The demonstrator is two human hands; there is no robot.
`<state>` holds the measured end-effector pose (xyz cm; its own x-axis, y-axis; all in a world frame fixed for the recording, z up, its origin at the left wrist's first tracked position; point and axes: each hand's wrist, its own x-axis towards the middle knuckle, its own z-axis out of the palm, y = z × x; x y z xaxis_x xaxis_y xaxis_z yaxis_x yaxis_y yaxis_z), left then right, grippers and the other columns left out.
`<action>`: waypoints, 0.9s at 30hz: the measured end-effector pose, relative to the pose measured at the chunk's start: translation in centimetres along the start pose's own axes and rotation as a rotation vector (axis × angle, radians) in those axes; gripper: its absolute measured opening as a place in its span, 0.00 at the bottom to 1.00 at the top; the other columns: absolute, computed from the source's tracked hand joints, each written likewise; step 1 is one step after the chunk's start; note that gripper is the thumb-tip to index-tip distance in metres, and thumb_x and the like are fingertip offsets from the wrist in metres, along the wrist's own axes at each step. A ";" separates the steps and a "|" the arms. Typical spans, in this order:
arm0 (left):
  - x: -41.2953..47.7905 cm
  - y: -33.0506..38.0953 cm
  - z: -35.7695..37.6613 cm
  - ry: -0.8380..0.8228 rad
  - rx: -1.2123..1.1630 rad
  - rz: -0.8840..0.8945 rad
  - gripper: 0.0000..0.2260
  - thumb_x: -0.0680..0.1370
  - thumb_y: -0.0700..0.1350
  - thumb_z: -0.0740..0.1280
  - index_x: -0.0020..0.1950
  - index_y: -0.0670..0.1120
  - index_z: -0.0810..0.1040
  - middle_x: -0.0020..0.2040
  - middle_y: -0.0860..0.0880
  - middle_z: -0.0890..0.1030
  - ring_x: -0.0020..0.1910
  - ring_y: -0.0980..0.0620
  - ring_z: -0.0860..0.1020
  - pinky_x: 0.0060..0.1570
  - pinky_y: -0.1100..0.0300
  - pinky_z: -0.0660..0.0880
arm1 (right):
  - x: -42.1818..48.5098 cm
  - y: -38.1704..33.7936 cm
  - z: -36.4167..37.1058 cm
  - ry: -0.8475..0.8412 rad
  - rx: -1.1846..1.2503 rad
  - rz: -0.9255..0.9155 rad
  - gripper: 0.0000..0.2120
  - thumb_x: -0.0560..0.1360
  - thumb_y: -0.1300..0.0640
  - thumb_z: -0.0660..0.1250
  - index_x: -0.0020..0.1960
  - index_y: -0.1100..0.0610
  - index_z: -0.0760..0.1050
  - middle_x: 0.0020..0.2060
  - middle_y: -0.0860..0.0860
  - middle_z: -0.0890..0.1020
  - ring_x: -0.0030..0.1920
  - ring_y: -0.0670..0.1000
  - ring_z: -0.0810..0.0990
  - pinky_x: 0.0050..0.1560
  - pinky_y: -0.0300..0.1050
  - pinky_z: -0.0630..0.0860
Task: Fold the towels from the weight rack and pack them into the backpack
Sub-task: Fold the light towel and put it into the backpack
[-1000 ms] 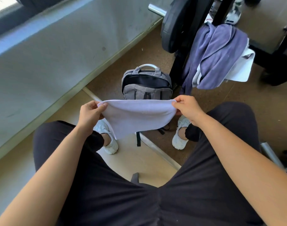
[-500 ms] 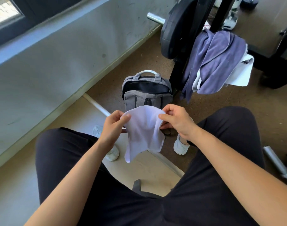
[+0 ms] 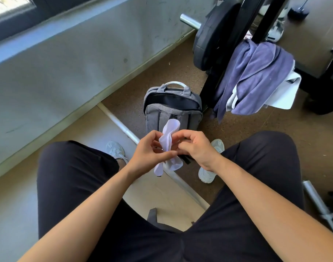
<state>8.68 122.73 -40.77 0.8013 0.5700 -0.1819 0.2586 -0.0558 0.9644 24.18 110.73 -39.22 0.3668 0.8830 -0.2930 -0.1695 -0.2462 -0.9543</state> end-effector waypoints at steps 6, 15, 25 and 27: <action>0.7 -0.4 0.2 0.078 0.042 0.071 0.07 0.77 0.43 0.75 0.47 0.46 0.78 0.40 0.47 0.81 0.38 0.49 0.80 0.39 0.50 0.79 | -0.1 -0.2 0.4 0.050 -0.406 -0.232 0.11 0.76 0.68 0.69 0.51 0.54 0.82 0.64 0.47 0.72 0.48 0.51 0.84 0.49 0.50 0.84; 0.5 -0.1 -1.2 -0.064 -0.021 0.099 0.03 0.78 0.39 0.70 0.50 0.44 0.78 0.44 0.38 0.83 0.42 0.46 0.80 0.42 0.47 0.74 | 0.3 -0.2 0.4 -0.101 -0.405 -0.079 0.19 0.78 0.62 0.70 0.66 0.48 0.75 0.52 0.52 0.82 0.42 0.49 0.85 0.37 0.43 0.82; 0.4 -0.7 -1.7 0.119 0.031 0.002 0.05 0.68 0.36 0.67 0.40 0.45 0.74 0.34 0.51 0.75 0.33 0.54 0.71 0.34 0.63 0.68 | -0.3 -1.2 -2.0 -0.024 -0.400 -0.108 0.07 0.79 0.65 0.68 0.55 0.60 0.82 0.31 0.52 0.79 0.31 0.48 0.78 0.32 0.38 0.76; 0.1 -1.4 -1.0 0.099 0.098 -0.009 0.06 0.69 0.37 0.71 0.41 0.46 0.76 0.34 0.51 0.78 0.33 0.54 0.73 0.33 0.62 0.70 | -0.4 -1.4 -2.7 -0.010 -0.395 -0.120 0.07 0.79 0.65 0.68 0.56 0.61 0.82 0.31 0.51 0.79 0.31 0.48 0.78 0.32 0.38 0.76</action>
<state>7.82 123.66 -41.95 0.7429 0.6484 -0.1663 0.3212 -0.1274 0.9384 26.73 109.65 -37.89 0.3536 0.9179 -0.1799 0.2390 -0.2746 -0.9314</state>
